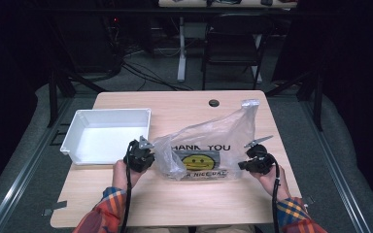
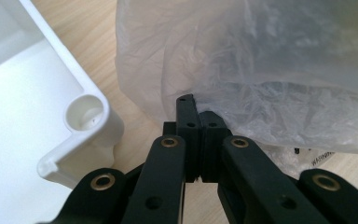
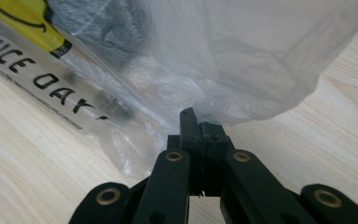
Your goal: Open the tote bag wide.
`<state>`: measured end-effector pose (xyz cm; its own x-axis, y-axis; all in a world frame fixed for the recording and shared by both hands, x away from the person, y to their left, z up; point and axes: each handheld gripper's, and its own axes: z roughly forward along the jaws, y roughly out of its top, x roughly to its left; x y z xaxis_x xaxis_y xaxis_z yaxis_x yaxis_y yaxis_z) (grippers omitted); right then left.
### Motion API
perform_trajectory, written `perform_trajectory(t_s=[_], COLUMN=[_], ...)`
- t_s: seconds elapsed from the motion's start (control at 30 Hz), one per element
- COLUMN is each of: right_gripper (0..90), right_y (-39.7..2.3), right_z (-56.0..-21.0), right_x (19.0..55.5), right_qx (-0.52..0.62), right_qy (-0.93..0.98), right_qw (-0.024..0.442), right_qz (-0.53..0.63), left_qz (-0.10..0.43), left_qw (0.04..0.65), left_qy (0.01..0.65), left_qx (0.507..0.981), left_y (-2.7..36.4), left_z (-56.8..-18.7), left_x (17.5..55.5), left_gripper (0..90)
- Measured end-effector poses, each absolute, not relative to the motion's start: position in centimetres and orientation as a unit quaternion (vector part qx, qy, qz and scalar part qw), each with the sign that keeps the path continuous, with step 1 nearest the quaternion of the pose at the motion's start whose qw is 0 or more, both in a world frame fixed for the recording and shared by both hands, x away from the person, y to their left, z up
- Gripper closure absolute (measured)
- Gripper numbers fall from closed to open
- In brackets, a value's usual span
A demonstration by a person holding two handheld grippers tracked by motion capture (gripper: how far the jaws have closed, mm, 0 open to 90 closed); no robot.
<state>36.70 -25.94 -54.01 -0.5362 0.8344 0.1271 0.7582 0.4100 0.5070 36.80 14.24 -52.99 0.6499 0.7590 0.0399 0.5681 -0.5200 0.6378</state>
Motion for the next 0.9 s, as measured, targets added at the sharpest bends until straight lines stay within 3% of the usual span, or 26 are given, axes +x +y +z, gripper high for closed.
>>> perform_trajectory(t_s=[0.9], right_gripper=[90.0], right_y=[-25.0], right_z=[-54.9], right_x=[36.7], right_qx=[0.456], right_qy=[0.861], right_qw=[0.044], right_qz=[0.220], left_qz=[0.102], left_qw=[0.241], left_qy=[0.376], left_qx=[0.889], left_y=[13.2], left_z=[-55.2], left_x=[37.0], left_gripper=[89.9])
